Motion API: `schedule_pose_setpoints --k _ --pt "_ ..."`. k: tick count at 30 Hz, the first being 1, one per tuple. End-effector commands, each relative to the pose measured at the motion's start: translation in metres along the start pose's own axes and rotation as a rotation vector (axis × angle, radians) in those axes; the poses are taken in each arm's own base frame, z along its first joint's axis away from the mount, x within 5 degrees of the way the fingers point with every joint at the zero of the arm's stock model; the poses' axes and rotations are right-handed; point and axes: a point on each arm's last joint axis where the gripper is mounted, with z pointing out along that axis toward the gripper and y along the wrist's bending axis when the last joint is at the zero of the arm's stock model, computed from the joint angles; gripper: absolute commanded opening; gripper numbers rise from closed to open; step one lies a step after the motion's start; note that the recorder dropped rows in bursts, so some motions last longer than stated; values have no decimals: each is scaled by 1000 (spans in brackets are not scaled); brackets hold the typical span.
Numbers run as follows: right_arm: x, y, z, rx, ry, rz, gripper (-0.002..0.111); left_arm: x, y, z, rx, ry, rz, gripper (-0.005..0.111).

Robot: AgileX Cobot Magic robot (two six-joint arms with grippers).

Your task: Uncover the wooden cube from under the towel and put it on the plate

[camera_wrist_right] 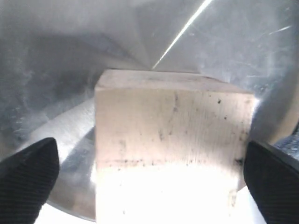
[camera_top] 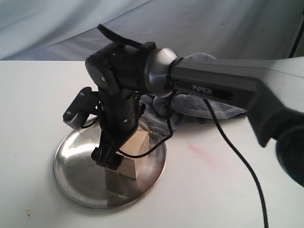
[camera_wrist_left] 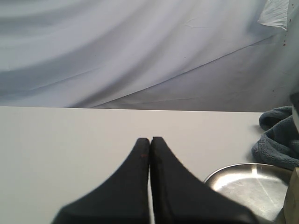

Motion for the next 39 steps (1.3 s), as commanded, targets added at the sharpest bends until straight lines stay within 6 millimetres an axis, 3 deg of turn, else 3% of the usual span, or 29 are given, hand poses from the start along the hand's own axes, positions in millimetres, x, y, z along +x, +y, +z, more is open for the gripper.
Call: schedule_pose_setpoints --k 1,10,12,17,19,22,26,35,39 --pt "0 1 -50 55 -104 -10 98 1 0 0 1 0 -2 1" --pt "27 3 -139 114 -205 20 93 1 0 0 1 0 -2 1" --pt "33 4 -155 125 -242 24 79 1 0 0 1 0 0 1" --pt "58 12 -192 134 -310 46 13 1 0 0 1 0 0 1" --pt "69 15 -205 141 -333 51 0 1 0 0 1 0 0 1" --pt "89 18 -220 183 -345 60 0 1 0 0 1 0 0 1" --pt "130 27 -239 243 -357 131 0 1 0 0 1 0 -2 1" --pt "261 66 -282 348 -526 274 0 1 0 0 1 0 0 1" --pt "326 91 -288 351 -671 390 0 1 0 0 1 0 0 1"
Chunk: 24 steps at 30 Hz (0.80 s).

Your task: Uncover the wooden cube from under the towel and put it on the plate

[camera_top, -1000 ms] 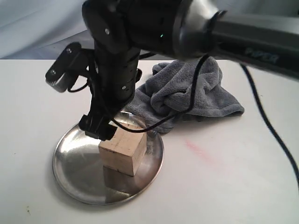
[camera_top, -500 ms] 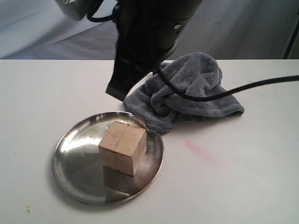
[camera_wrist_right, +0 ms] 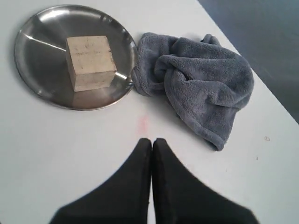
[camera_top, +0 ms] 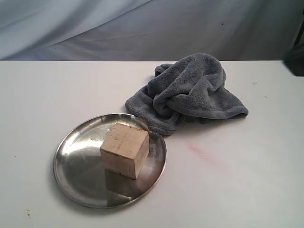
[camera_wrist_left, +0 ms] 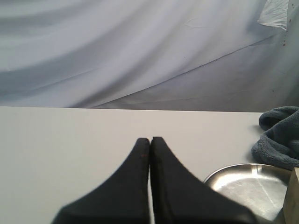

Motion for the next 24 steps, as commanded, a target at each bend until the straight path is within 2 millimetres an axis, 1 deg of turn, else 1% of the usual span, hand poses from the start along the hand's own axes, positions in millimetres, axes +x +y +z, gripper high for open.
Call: schedule_pose_setpoints --k 1,7,10,12,15,18,20,23,24 --pt "62 -1 -45 30 -134 149 0 1 0 0 1 0 0 1" --pt "151 3 -96 43 -406 277 0 1 0 0 1 0 0 1" --pt "187 6 -117 45 -550 313 0 1 0 0 1 0 -2 1" --pt "208 9 -127 33 -636 334 0 1 0 0 1 0 -2 1" --pt "207 14 -125 -26 -633 335 0 1 0 0 1 0 -2 1" --pt "203 24 -108 -78 -590 286 0 1 0 0 1 -1 -2 1" --pt "192 27 -95 -81 -658 274 0 1 0 0 1 -1 -2 1" --pt "176 34 -68 -99 -782 274 0 1 0 0 1 -1 0 1" --pt "170 36 -59 -100 -859 277 0 1 0 0 1 -1 0 1"
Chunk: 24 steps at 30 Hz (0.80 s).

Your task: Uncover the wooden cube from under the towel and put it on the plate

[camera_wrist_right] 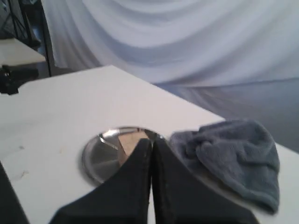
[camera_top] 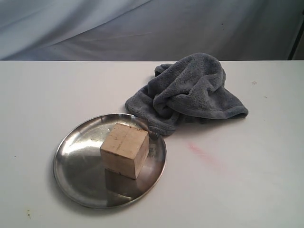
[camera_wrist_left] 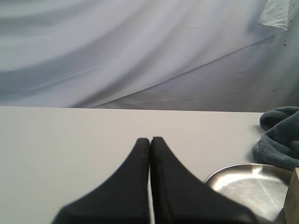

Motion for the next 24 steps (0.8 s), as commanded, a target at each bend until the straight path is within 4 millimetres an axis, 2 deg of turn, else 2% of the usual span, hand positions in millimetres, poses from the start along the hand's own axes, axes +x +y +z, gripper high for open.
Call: schedule_pose_setpoints --k 1,2,4,9,11,14,15,24 --pt "10 11 46 -53 -224 3 0 1 0 0 1 -1 0 1" --pt "11 12 53 -57 -269 4 0 1 0 0 1 -1 0 1" --pt "27 16 78 -70 -325 7 0 1 0 0 1 -1 0 1" --pt "82 23 125 -98 -229 77 0 1 0 0 1 -1 -2 1" --pt "105 25 136 -100 -149 73 0 1 0 0 1 -1 -2 1" --pt "127 27 144 -102 -91 70 0 1 0 0 1 -1 -2 1" --pt "131 27 145 -103 -85 70 0 1 0 0 1 -1 -2 1" --pt "124 27 144 -105 -167 21 0 1 0 0 1 -1 -2 1"
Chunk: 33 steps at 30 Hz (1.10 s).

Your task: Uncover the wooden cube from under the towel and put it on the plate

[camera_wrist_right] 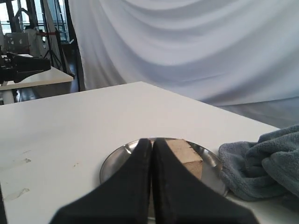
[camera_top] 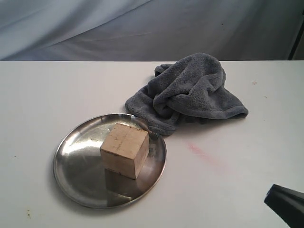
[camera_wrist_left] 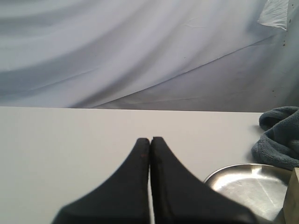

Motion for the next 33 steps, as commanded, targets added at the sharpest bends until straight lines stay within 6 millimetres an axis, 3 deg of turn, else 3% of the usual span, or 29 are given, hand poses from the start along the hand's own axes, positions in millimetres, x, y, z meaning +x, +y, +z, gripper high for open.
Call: schedule_pose_setpoints --k 1,21,29,33 --pt "0 0 0 4 -13 -14 0 1 0 0 1 -1 -2 1" --pt "-1 -27 -5 370 -31 39 0 1 0 0 1 -1 -2 1" --pt "-14 -35 -32 679 -234 -39 0 1 0 0 1 -1 -1 1" --pt "-15 -39 -37 806 -247 -60 0 1 0 0 1 -1 -1 1"
